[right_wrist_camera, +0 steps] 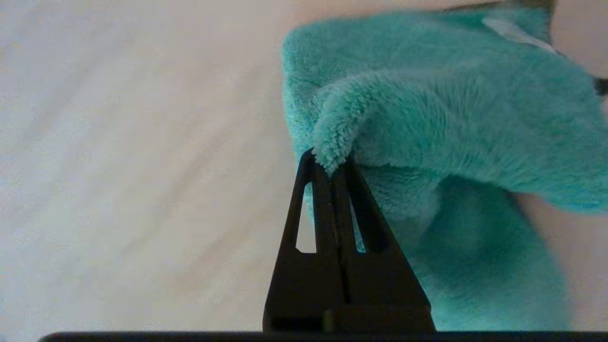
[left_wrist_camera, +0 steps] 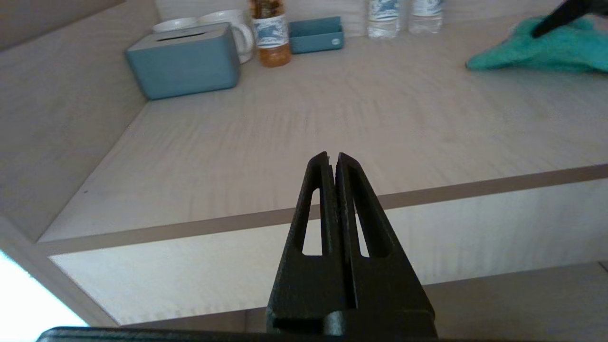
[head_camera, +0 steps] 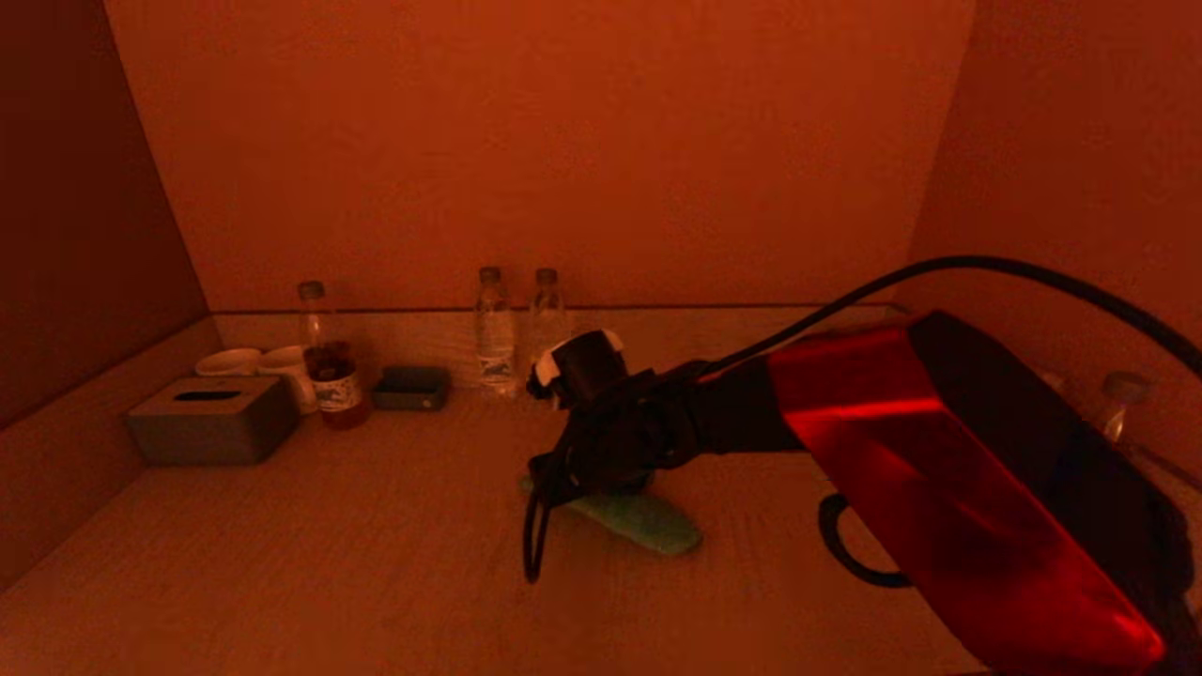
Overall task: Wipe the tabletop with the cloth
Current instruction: Sweep the stains on the table
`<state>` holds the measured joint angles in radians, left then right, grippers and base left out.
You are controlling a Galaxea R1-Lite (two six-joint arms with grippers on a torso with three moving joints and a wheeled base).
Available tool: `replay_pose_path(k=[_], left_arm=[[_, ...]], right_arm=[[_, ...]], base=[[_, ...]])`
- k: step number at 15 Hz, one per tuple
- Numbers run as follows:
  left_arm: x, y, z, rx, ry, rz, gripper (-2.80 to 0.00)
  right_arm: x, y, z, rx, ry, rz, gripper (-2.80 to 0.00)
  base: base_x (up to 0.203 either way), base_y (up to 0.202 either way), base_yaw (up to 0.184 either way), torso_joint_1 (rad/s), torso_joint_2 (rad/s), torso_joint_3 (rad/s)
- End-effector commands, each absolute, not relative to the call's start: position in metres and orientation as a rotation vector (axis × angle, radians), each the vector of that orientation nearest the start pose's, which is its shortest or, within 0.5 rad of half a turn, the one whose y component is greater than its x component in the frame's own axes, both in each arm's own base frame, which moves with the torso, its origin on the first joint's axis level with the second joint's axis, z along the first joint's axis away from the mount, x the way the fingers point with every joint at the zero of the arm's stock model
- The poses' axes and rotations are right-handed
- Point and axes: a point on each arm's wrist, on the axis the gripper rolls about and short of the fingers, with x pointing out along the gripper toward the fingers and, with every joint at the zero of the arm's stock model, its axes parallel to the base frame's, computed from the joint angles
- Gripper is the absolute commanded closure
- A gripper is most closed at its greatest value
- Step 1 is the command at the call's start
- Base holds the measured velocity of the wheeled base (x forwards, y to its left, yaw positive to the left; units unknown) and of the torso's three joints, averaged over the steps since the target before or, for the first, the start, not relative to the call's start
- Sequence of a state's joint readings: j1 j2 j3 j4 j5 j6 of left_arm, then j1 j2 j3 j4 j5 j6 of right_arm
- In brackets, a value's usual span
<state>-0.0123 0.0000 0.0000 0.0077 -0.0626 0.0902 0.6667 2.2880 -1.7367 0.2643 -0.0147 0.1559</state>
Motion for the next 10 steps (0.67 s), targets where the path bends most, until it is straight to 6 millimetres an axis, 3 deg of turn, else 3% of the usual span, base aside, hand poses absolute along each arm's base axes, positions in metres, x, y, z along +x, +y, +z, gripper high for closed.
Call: replay_pose_path(k=[1, 7, 10], left_arm=[[-0.023, -0.001, 0.075, 0.09, 0.004, -0.077, 0.0], [-0.023, -0.001, 0.075, 0.09, 0.004, -0.077, 0.0], [-0.023, -0.001, 0.075, 0.09, 0.004, -0.077, 0.0]], right_arm=[[0.344, 0.287, 0.137, -0.14, 0.807, 0.581, 0.0], [0.345, 0.288, 0.13, -0.146, 0.822, 0.578, 0.0], [0.349, 0.291, 0.094, -0.164, 0.912, 0.564, 0.0]], base=[[0.0, 0.0, 0.0, 0.0, 0.0, 0.0], [0.0, 0.0, 0.0, 0.0, 0.0, 0.0], [0.0, 0.0, 0.0, 0.0, 0.0, 0.0]])
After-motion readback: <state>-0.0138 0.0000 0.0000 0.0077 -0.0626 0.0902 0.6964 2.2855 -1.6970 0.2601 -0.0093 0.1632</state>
